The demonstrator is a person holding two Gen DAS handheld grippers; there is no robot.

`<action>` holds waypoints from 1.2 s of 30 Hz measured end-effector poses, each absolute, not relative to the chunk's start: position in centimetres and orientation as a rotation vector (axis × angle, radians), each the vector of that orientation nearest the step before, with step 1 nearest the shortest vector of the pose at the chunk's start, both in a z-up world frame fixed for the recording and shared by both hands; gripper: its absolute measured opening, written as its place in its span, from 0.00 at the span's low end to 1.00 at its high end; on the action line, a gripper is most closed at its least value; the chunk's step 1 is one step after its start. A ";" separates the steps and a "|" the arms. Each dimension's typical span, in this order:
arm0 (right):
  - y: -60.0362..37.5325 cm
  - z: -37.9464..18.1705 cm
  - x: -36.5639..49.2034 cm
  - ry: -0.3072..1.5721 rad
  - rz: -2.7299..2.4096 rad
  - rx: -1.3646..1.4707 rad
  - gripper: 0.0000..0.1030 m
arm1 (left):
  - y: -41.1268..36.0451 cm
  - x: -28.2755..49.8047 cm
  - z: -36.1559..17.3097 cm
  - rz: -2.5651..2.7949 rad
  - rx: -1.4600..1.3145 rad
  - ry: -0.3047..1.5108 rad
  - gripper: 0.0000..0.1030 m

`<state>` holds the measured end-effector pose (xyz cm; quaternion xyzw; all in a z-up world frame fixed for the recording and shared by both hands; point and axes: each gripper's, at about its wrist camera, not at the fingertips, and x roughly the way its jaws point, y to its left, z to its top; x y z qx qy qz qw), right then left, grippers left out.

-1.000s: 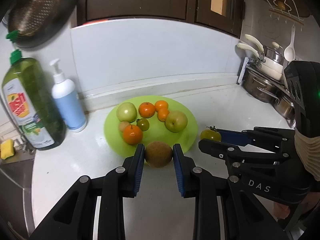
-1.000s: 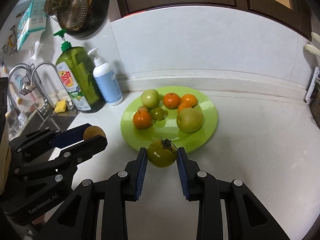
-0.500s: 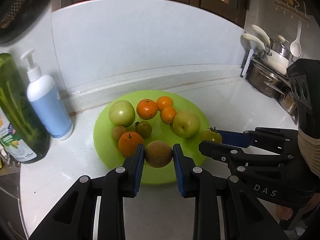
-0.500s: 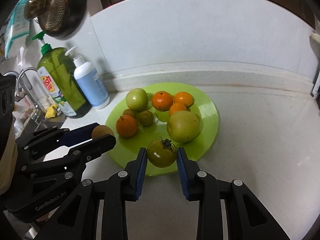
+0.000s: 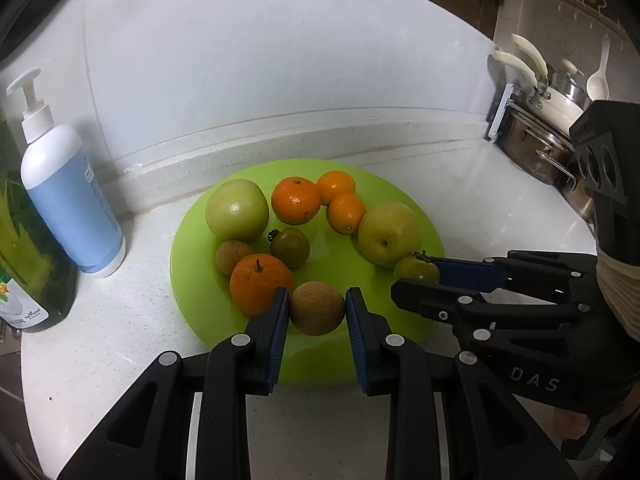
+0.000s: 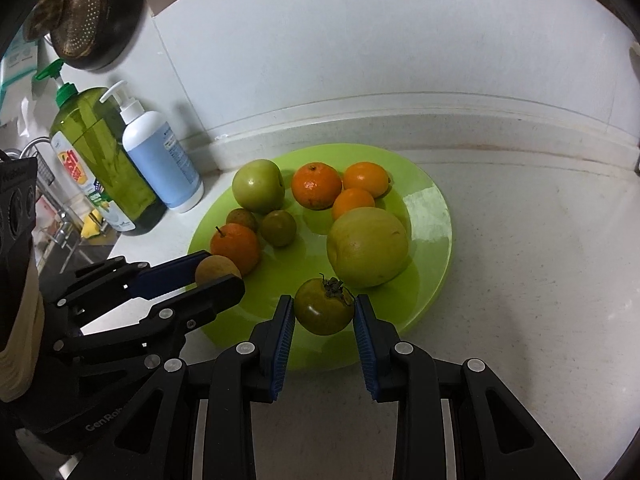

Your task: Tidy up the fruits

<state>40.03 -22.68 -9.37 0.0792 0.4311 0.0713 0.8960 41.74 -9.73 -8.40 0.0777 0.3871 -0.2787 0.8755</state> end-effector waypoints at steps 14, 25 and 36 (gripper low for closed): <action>-22.8 -9.5 40.3 0.898 0.147 0.178 0.31 | -9.3 41.0 -7.8 -0.539 0.165 0.804 0.32; -22.6 -8.1 38.4 0.860 0.135 0.164 0.37 | -7.5 38.6 -6.2 -0.445 0.137 0.778 0.39; -21.5 -4.4 33.9 0.768 0.110 0.118 0.51 | -5.1 34.0 -3.1 -0.354 0.122 0.704 0.54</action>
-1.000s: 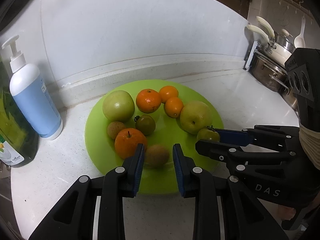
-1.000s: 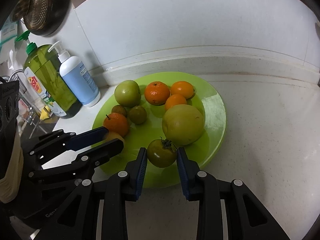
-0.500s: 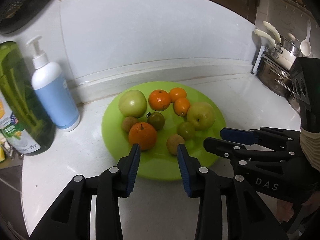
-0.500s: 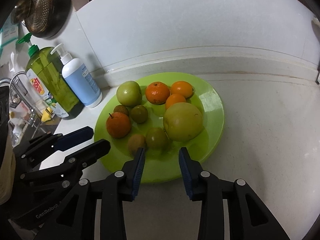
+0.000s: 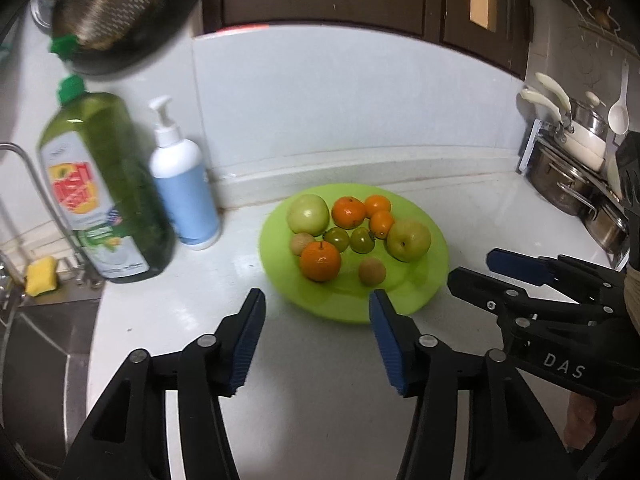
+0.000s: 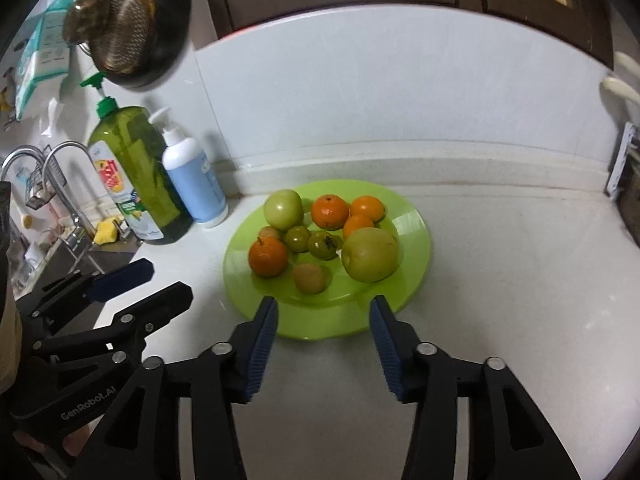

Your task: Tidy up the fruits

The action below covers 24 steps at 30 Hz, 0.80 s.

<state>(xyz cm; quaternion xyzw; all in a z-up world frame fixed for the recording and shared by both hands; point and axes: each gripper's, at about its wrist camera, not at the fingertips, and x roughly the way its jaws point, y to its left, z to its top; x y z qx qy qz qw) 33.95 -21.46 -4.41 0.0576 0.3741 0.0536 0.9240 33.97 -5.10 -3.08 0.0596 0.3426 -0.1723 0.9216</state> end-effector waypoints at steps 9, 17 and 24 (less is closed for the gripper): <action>-20.0 -2.2 28.4 0.707 0.039 0.120 0.60 | -2.4 28.8 -0.7 -0.326 0.155 0.622 0.74; -18.6 -0.4 22.3 0.646 -0.030 0.126 0.72 | -0.5 23.2 1.4 -0.334 0.153 0.556 0.85; -18.1 1.3 17.0 0.606 -0.026 0.101 0.78 | 0.1 17.9 3.0 -0.291 0.131 0.501 0.92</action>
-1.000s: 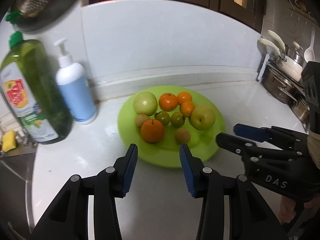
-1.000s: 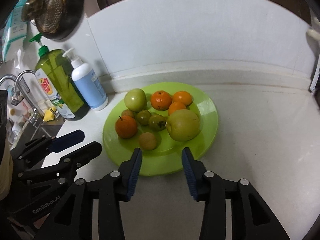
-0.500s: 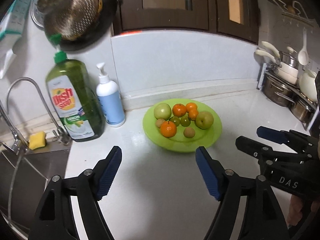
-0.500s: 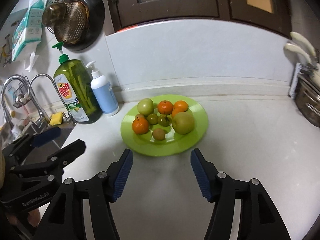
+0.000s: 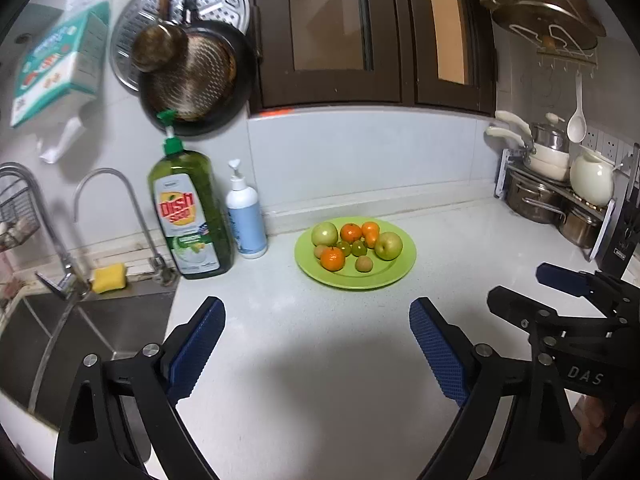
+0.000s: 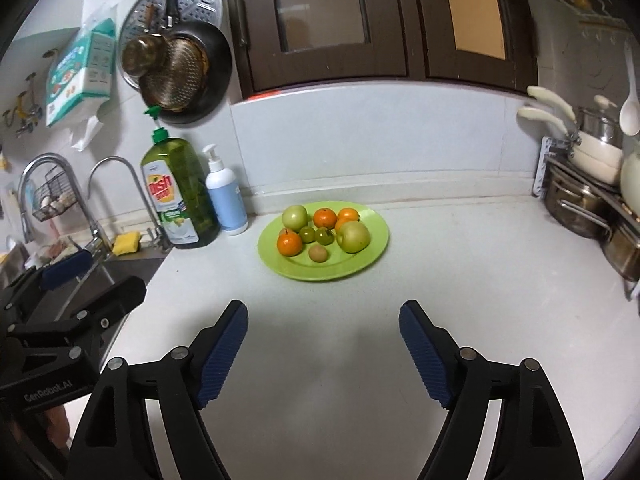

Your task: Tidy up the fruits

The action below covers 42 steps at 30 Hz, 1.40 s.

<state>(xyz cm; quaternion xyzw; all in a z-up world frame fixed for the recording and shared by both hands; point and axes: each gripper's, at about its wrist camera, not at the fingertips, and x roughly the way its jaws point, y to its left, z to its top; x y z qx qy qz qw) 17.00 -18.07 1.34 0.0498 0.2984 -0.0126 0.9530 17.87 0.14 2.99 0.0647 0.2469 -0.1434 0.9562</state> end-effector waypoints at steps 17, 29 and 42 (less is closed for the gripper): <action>-19.5 2.7 4.8 0.568 -0.027 0.062 0.85 | -0.6 6.3 3.7 -0.220 0.099 0.460 1.00; -20.5 3.6 0.7 0.527 -0.029 0.043 0.86 | -1.0 2.3 3.9 -0.206 0.087 0.453 1.00; -21.0 3.6 -0.9 0.518 -0.011 0.043 0.86 | -1.6 0.5 4.0 -0.189 0.088 0.441 1.00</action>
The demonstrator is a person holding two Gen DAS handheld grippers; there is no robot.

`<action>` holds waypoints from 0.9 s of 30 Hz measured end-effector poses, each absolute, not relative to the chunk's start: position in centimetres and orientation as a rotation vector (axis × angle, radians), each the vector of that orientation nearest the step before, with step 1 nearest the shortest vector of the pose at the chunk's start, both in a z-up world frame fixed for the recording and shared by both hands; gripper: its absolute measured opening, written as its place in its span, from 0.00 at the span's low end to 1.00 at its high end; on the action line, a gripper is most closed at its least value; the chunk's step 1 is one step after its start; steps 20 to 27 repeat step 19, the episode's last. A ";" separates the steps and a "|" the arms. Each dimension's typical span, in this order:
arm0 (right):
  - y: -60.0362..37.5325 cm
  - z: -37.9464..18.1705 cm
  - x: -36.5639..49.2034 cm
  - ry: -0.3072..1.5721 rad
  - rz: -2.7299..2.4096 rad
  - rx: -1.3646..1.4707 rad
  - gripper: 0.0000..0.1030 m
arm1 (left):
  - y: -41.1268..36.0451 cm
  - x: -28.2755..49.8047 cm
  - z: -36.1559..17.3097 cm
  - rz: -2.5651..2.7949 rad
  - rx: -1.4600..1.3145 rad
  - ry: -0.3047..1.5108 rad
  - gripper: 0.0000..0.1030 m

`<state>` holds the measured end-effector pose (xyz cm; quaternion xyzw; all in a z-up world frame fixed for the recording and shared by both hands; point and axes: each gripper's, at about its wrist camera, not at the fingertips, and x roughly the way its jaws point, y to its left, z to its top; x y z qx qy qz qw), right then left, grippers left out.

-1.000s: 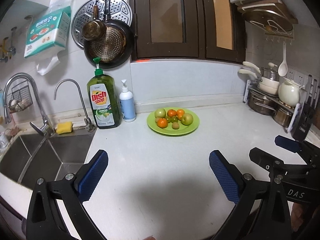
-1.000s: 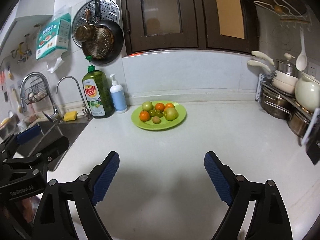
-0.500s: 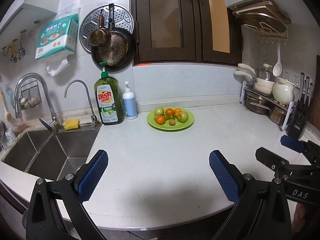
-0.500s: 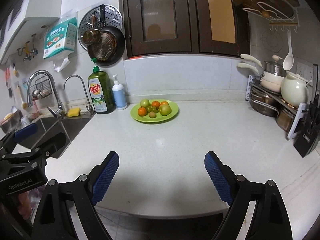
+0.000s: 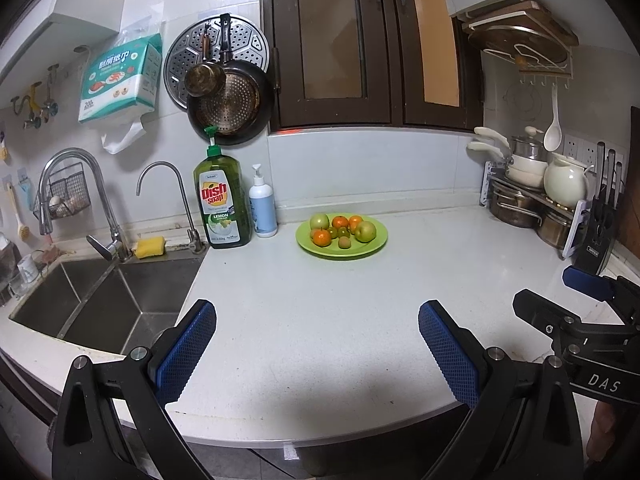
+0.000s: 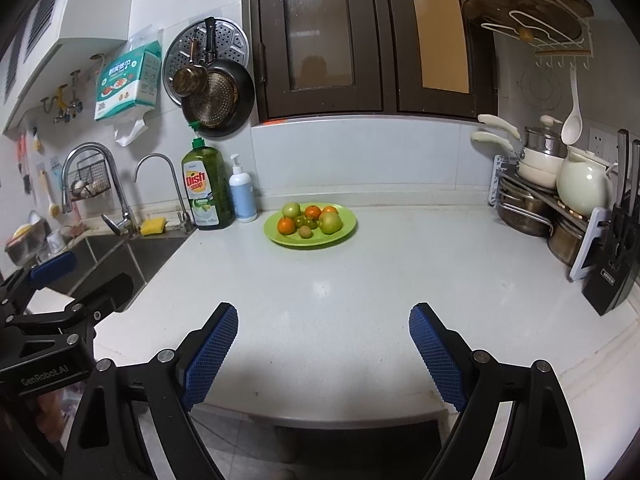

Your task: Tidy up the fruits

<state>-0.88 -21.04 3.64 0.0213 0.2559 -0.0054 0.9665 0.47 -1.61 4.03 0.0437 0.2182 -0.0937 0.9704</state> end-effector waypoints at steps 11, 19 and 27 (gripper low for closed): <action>-21.2 3.7 -1.1 0.516 0.008 0.036 0.86 | -1.6 -0.1 4.0 -0.173 0.084 0.445 1.00; -21.0 3.7 -1.0 0.515 0.011 0.027 0.86 | -1.6 0.1 3.8 -0.163 0.079 0.459 1.00; -21.0 3.7 -1.0 0.515 0.011 0.027 0.86 | -1.6 0.1 3.8 -0.163 0.079 0.459 1.00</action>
